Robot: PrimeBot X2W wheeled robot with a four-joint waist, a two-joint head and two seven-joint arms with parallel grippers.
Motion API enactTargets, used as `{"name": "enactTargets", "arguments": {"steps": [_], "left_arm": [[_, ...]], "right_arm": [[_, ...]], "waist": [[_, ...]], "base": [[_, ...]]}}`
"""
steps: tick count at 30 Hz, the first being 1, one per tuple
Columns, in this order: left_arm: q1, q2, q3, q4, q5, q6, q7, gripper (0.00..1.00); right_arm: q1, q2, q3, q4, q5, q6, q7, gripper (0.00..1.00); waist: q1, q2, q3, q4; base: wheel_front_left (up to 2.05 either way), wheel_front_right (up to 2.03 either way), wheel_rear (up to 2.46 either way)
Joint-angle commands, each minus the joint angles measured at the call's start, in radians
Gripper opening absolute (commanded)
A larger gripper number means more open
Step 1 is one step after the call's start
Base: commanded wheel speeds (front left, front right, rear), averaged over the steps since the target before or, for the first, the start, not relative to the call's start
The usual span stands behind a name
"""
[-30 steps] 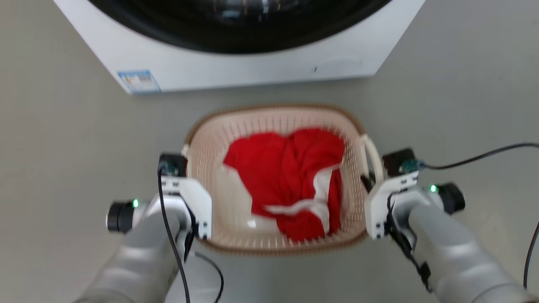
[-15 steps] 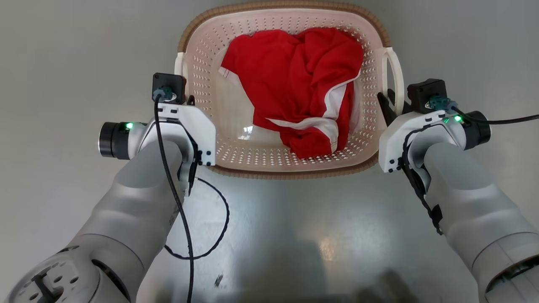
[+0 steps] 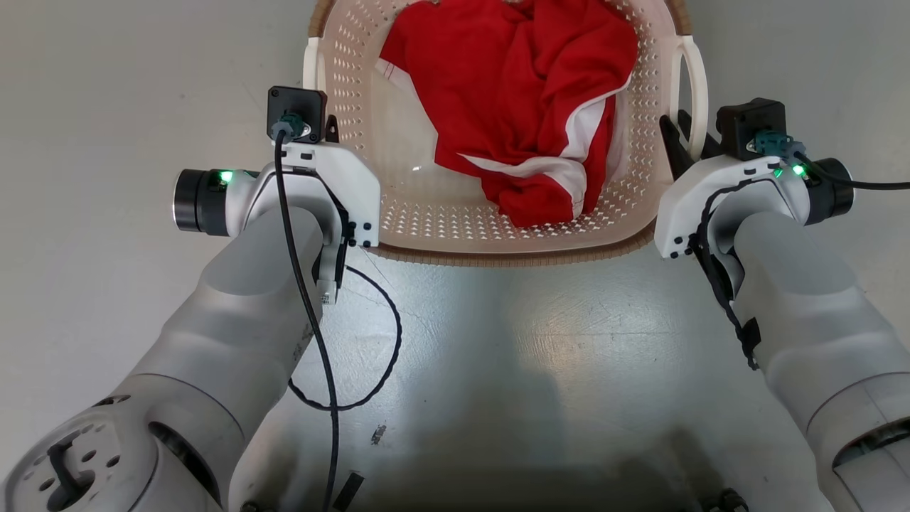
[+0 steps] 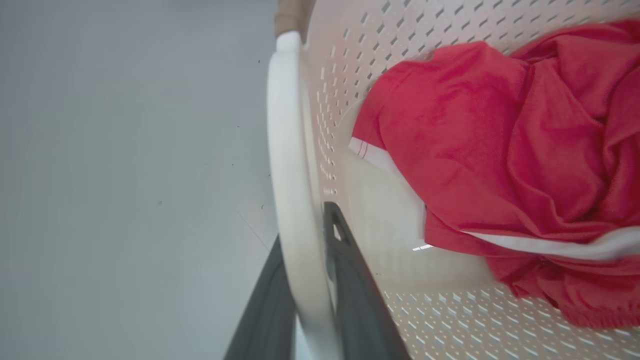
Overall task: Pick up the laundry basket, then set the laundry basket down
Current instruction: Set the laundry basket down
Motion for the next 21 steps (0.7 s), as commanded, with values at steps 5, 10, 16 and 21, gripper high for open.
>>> {"name": "enactTargets", "arguments": {"steps": [5, 10, 16, 21], "left_arm": [[-0.008, 0.011, 0.007, -0.053, 0.014, 0.018, -0.020, 0.00], [0.003, 0.026, 0.007, -0.090, 0.016, 0.032, -0.026, 0.00], [0.013, 0.047, 0.003, -0.130, 0.015, 0.050, -0.012, 0.00], [0.018, 0.063, -0.003, -0.165, 0.016, 0.066, 0.007, 0.00]], "right_arm": [[0.038, 0.044, -0.013, -0.050, -0.049, 0.016, -0.023, 0.00], [0.053, 0.044, -0.045, -0.073, -0.074, 0.016, -0.023, 0.00], [0.060, 0.044, -0.071, -0.083, -0.099, 0.016, -0.023, 0.00], [0.068, 0.044, -0.081, -0.085, -0.107, 0.016, -0.023, 0.00]], "waist": [[-0.0001, 0.0000, 0.010, -0.001], [-0.0001, 0.0000, 0.008, 0.000], [-0.0001, 0.0000, 0.005, -0.004], [-0.0001, 0.0000, 0.004, -0.007]], "base": [[0.00, 0.00, 0.00], [0.00, 0.00, 0.00], [0.00, 0.00, 0.00], [0.00, 0.00, 0.00]]}}
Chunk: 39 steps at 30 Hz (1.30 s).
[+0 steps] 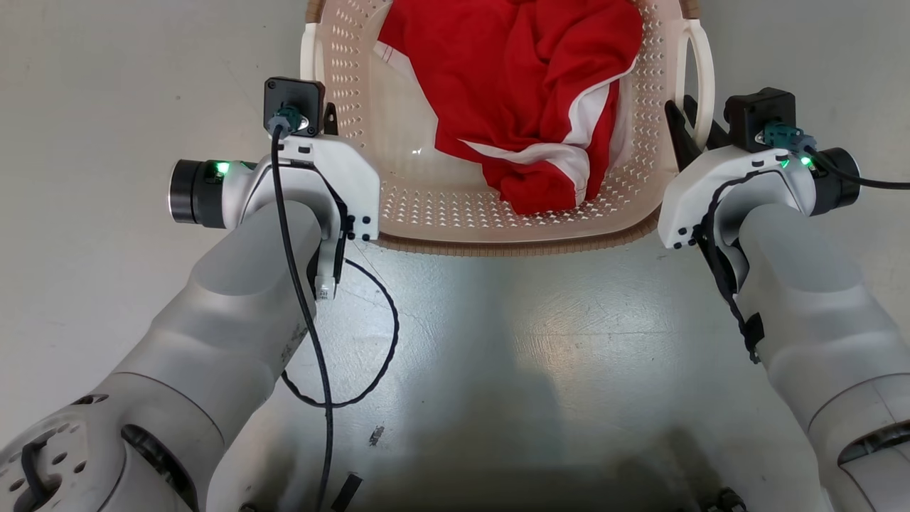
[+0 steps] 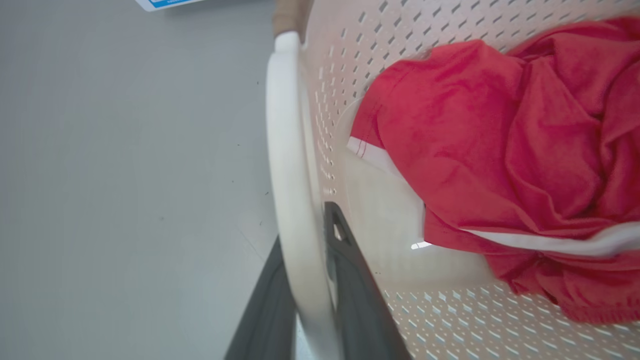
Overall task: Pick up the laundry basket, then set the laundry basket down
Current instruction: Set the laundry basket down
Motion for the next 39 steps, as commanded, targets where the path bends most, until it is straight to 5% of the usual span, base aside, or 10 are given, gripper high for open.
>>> {"name": "enactTargets", "arguments": {"steps": [1, 22, 23, 24, 25, 39], "left_arm": [[0.010, 0.002, 0.002, -0.032, 0.011, 0.009, 0.005, 0.00], [0.030, 0.070, -0.007, -0.202, 0.008, 0.088, 0.063, 0.00], [0.032, 0.076, -0.005, -0.211, 0.006, 0.093, 0.064, 0.12], [0.035, 0.081, 0.000, -0.221, 0.003, 0.099, 0.061, 0.89], [0.039, 0.085, 0.004, -0.230, -0.001, 0.104, 0.062, 1.00], [0.064, 0.126, -0.002, -0.314, 0.003, 0.164, 0.076, 1.00]], "right_arm": [[0.058, 0.049, 0.019, -0.028, -0.016, 0.016, -0.023, 0.00], [0.057, 0.049, -0.014, -0.020, -0.045, 0.016, -0.023, 0.00], [0.053, 0.049, -0.026, -0.024, -0.053, 0.016, -0.023, 0.00], [0.051, 0.049, -0.041, -0.032, -0.062, 0.016, -0.023, 0.36], [0.050, 0.049, -0.059, -0.038, -0.073, 0.016, -0.023, 0.98], [0.097, 0.049, -0.216, -0.128, -0.201, 0.016, -0.023, 1.00]], "waist": [[0.0000, 0.0000, 0.001, 0.000], [0.0000, 0.0000, 0.016, 0.000], [0.0000, 0.0000, 0.017, -0.002], [0.0000, 0.0000, 0.018, -0.004], [0.0000, 0.0000, 0.018, -0.006], [0.0000, 0.0000, 0.005, -0.005]], "base": [[0.00, 0.00, 0.00], [0.00, 0.00, 0.00], [0.00, 0.00, 0.00], [0.00, 0.00, 0.00], [0.00, 0.00, 0.00], [0.00, 0.00, 0.00]]}}
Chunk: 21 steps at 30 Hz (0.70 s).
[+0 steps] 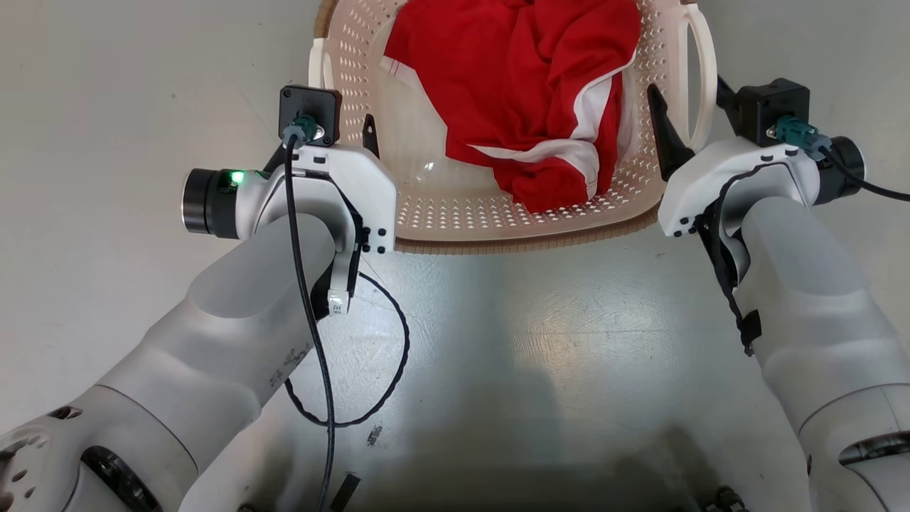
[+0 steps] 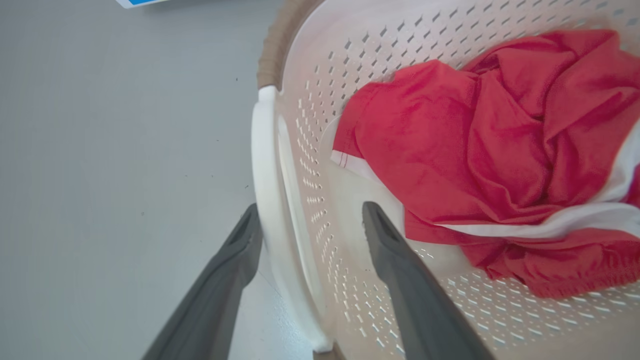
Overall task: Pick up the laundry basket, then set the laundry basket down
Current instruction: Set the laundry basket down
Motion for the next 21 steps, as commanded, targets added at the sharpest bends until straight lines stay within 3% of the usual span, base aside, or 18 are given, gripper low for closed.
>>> {"name": "enactTargets", "arguments": {"steps": [1, 13, 21], "left_arm": [[0.018, 0.023, 0.014, -0.018, 0.004, 0.013, -0.004, 1.00], [0.040, 0.020, 0.014, 0.028, -0.003, 0.025, -0.009, 1.00], [0.076, -0.013, 0.043, 0.123, -0.030, -0.013, -0.075, 1.00]], "right_arm": [[0.055, 0.027, 0.010, -0.018, -0.013, 0.007, -0.012, 1.00], [0.108, 0.027, -0.011, -0.069, -0.014, 0.007, -0.012, 1.00], [0.154, 0.027, 0.004, -0.109, 0.002, 0.007, -0.012, 1.00]], "waist": [[-0.0001, 0.0000, -0.003, -0.001], [-0.0001, 0.0000, -0.054, -0.017], [-0.0001, 0.0000, -0.127, -0.026]], "base": [[0.00, 0.00, 0.00], [0.00, 0.00, 0.00], [0.00, 0.00, 0.00]]}}
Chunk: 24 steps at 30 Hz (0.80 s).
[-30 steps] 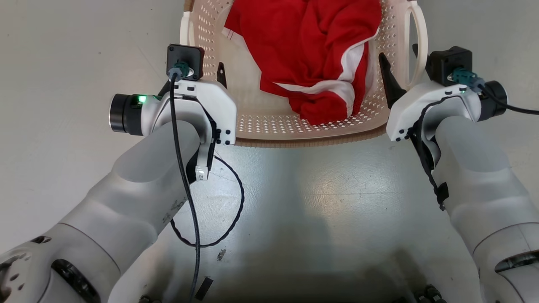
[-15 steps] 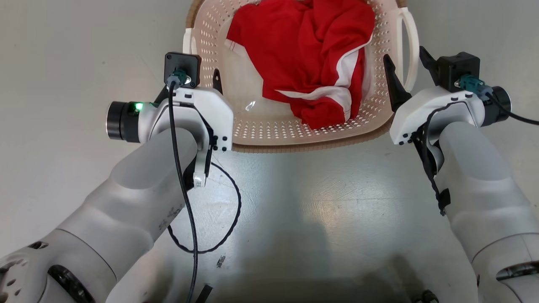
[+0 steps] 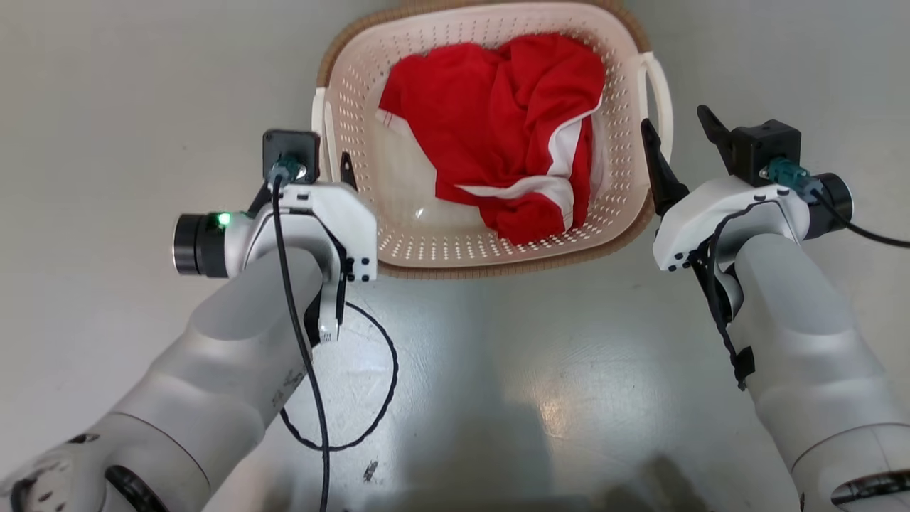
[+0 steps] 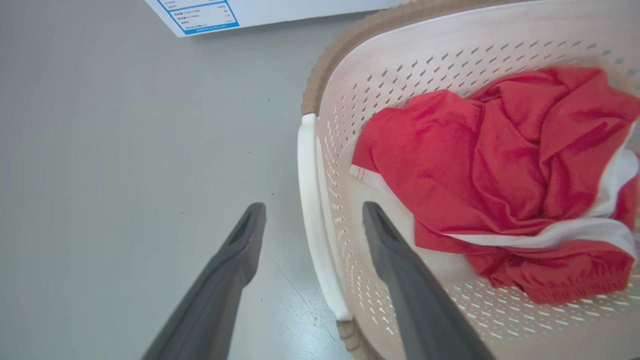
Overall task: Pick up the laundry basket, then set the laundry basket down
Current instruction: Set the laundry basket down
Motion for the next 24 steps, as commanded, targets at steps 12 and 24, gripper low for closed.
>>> {"name": "enactTargets", "arguments": {"steps": [12, 24], "left_arm": [[0.041, -0.013, 0.145, 0.171, -0.008, -0.190, -0.101, 1.00], [0.170, -0.024, 0.390, 0.102, 0.203, -0.252, -0.102, 1.00]], "right_arm": [[0.113, 0.021, 0.046, -0.070, 0.028, 0.006, -0.011, 1.00], [0.213, 0.021, 0.031, -0.167, 0.026, 0.006, -0.011, 1.00]], "waist": [[0.0000, 0.0000, -0.161, -0.011], [0.0000, 0.0000, -0.327, -0.012]], "base": [[0.00, 0.00, 0.00], [0.00, 0.00, 0.00]]}}
